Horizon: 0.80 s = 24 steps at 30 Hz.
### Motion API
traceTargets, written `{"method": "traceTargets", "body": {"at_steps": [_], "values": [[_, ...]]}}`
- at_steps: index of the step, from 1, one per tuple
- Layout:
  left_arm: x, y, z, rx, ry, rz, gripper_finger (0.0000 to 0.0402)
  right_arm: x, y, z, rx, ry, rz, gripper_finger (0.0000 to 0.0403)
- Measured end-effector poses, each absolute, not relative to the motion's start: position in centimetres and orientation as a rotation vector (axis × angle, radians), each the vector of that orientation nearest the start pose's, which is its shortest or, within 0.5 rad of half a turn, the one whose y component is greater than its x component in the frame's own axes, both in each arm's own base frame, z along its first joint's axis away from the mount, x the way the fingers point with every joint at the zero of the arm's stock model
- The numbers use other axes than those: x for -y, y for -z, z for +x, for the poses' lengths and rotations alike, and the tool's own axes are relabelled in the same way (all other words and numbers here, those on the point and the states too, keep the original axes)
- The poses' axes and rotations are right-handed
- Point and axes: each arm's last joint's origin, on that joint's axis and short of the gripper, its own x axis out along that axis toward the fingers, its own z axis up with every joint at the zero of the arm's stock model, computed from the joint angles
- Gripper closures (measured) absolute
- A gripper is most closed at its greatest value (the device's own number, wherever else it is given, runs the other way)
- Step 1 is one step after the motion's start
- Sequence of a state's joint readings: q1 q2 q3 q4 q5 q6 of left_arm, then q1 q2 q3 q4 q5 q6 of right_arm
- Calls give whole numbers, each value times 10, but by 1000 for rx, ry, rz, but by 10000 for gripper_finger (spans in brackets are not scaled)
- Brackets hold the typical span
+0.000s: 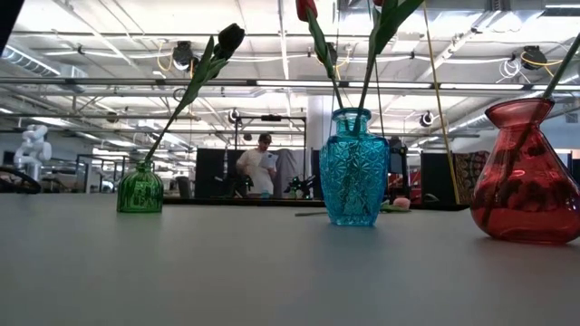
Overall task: Sort flowers into vase by color
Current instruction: Put the bottom pink tulip into the red vase
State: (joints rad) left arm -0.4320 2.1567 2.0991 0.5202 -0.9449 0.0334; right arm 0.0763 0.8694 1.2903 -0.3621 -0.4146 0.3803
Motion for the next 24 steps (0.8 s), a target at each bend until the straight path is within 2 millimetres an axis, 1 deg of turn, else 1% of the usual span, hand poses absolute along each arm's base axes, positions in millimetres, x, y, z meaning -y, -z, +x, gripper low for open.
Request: {"method": "traceTargets", "body": {"at_steps": [5,9,14,17,24], "values": [[181,-407,456,358,-486,-258,402,-23,-461,159,-63,-469,358,200],[181,-407,456,357,-486,-257,402,-24,-460,172,-47,-471,343,200],[181,-407,456,357,-486,-257,402,-25,-460,182,-30,-474,342,200],[181,-407,457,354,-487,-255,402,-26,-457,188,-49,-471,350,200],[180,-407,457,354,-489,-254,402,-28,-454,193,-70,-478,367,200]]}}
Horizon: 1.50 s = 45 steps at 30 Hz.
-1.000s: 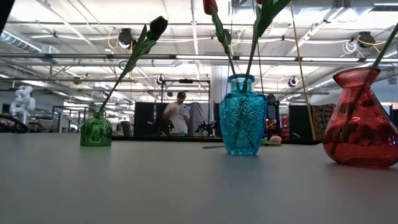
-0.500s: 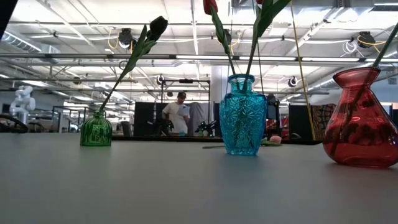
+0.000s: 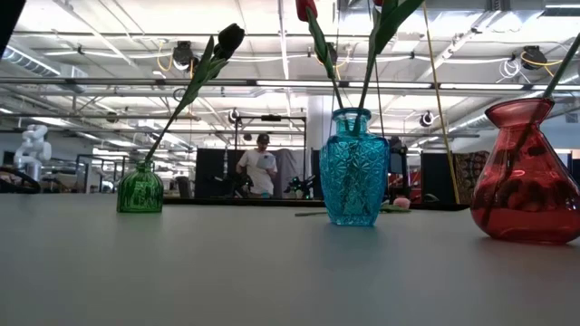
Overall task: Sort flowers into vase by color
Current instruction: Put the bottom pink tulip into the red vase
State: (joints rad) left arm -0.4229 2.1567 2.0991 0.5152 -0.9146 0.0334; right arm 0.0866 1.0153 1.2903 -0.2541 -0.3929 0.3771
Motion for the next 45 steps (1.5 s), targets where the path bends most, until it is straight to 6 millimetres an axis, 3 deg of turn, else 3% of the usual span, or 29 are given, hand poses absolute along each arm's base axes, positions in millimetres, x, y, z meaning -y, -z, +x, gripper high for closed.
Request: {"method": "traceTargets", "body": {"at_steps": [6,15,24,32,39,45], "values": [[180,-407,457,354,-489,-254,402,-31,-454,193,-72,-495,363,234],[180,-407,457,354,-490,-254,402,-32,-454,192,-71,-489,358,390],[182,-407,456,353,-486,-254,399,-32,-454,192,-71,-494,347,400],[189,-406,453,327,-491,-199,355,-32,-455,190,-64,-496,333,402],[206,-406,442,291,-578,-182,302,-28,-466,164,12,-488,307,402],[223,-413,421,187,-755,-101,293,-24,-473,133,64,-461,283,403]]}}
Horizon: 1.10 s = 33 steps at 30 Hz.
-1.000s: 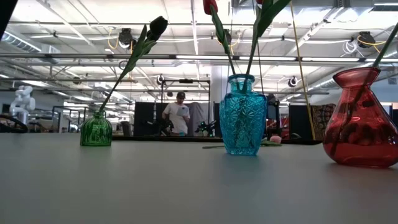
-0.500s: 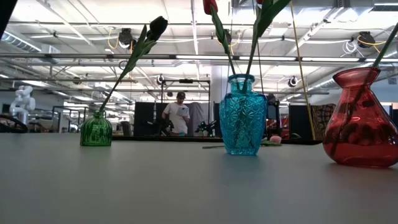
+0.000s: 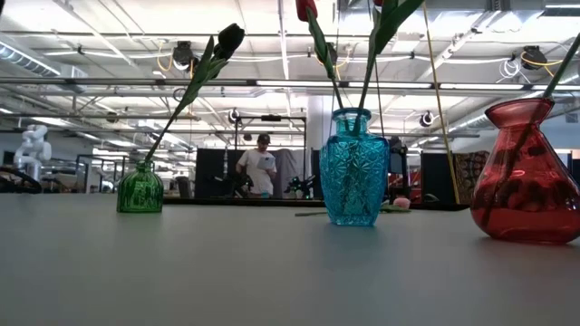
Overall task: Sort flowers into vase by color
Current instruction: Put the bottom pink tulip into the red vase
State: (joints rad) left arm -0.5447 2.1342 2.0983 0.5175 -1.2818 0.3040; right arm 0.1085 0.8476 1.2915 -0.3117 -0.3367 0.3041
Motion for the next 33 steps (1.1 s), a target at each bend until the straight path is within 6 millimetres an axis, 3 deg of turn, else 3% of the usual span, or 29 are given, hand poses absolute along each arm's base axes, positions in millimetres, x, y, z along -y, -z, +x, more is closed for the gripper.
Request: {"method": "traceTargets", "body": {"at_steps": [6,14,20,26,33], "values": [[231,-432,390,51,-960,-83,292,-18,-460,102,-53,-343,244,403],[235,-461,358,12,-923,-26,292,-12,-456,57,-37,-300,223,403],[236,-483,333,-1,-885,1,292,-8,-453,35,-22,-262,241,402],[234,-487,330,-9,-885,17,292,-9,-451,40,-35,-261,252,402],[233,-484,333,-35,-890,72,292,-12,-431,70,-20,-269,270,402]]}}
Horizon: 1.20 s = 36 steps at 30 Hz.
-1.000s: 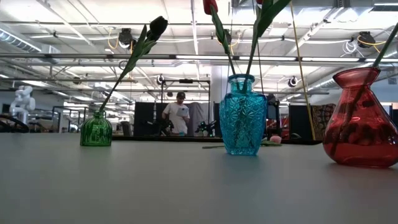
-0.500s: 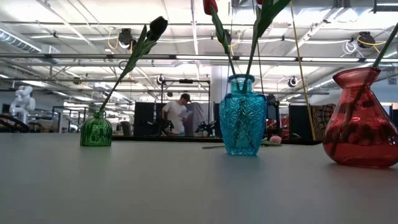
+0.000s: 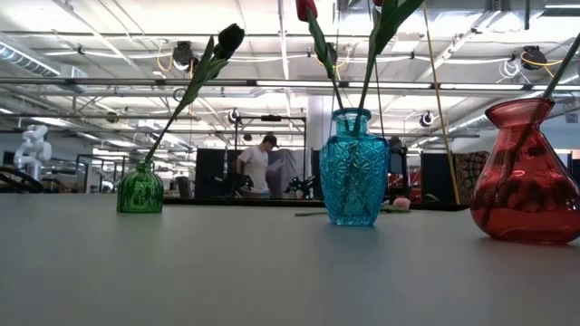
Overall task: Sort flowers into vase by color
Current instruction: Put the bottom pink tulip into the red vase
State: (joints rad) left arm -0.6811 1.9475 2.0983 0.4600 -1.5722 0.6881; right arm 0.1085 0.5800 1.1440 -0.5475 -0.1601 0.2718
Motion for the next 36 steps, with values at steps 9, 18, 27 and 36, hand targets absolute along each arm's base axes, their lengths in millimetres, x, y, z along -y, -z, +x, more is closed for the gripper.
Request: {"method": "traceTargets", "body": {"at_steps": [9,18,27,36], "values": [[231,-484,335,-34,-895,70,292,-15,-404,97,16,-278,325,402],[224,-484,340,-35,-917,70,292,-17,-378,113,-22,-274,377,402],[219,-484,343,-36,-931,70,292,-19,-360,126,-27,-274,414,402],[219,-484,343,-36,-931,71,292,-23,-350,140,-75,-288,424,402]]}}
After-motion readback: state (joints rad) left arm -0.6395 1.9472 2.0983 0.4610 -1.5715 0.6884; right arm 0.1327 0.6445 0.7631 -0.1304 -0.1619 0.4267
